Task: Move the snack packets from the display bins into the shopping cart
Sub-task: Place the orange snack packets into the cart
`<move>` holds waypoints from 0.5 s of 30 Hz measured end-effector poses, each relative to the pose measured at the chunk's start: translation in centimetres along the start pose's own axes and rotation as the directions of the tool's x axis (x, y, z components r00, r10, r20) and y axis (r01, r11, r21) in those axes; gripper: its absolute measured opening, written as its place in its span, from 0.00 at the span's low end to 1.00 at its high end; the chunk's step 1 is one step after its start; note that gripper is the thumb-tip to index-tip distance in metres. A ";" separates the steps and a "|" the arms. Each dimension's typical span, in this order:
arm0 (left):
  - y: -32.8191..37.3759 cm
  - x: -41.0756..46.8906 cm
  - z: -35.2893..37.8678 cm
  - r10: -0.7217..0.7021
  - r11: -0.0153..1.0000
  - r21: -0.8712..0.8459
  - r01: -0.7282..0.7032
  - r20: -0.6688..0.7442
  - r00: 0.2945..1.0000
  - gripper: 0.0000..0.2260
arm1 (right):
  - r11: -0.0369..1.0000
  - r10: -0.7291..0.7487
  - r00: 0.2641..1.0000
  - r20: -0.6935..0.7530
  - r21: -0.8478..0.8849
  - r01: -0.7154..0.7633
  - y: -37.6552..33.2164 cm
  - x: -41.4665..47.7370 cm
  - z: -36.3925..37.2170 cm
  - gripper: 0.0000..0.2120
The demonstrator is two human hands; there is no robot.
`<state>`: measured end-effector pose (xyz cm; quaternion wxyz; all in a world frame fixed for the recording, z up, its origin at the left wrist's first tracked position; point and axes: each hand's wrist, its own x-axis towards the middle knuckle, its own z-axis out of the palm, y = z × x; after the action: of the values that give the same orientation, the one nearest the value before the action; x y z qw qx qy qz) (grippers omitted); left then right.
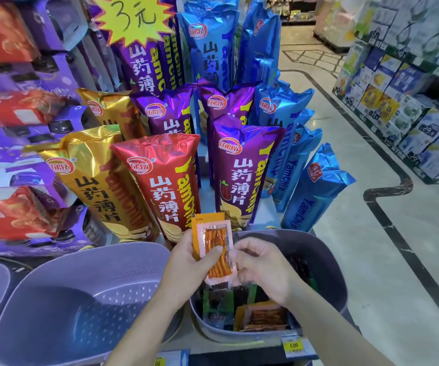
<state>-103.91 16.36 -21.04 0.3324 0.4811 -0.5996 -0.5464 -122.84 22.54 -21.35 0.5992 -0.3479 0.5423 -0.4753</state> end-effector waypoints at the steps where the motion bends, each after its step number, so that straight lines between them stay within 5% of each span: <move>1: 0.0 0.1 0.0 -0.017 1.000 -0.024 0.017 -0.013 1.000 0.15 | 0.999 0.009 0.999 -0.035 -0.040 -0.010 -0.2 0.2 -0.6 0.10; 3: 0.0 0.1 0.0 -0.046 0.997 -0.071 0.044 -0.030 0.998 0.13 | 0.928 -0.036 0.991 -0.130 -0.373 -0.016 -0.2 0.6 -2.8 0.09; 6: -0.2 -0.1 0.1 -0.049 0.996 -0.079 0.046 -0.028 0.998 0.13 | 0.447 -0.110 0.990 -0.084 -0.894 -0.026 0.4 0.8 -5.7 0.14; 11: -0.4 -0.2 0.0 -0.052 0.996 -0.075 0.050 -0.029 0.998 0.13 | 0.101 0.018 0.997 0.080 -0.992 0.078 2.8 1.9 -5.9 0.26; 15: -0.3 -0.2 0.0 -0.062 0.997 -0.048 0.061 -0.019 0.998 0.13 | -0.121 -0.023 0.992 0.121 -0.986 0.117 2.8 2.6 -5.2 0.15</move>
<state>-103.76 16.52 -21.34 0.3328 0.4968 -0.5678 -0.5657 -127.46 21.45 -25.70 0.1288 -0.7215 0.6768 0.0693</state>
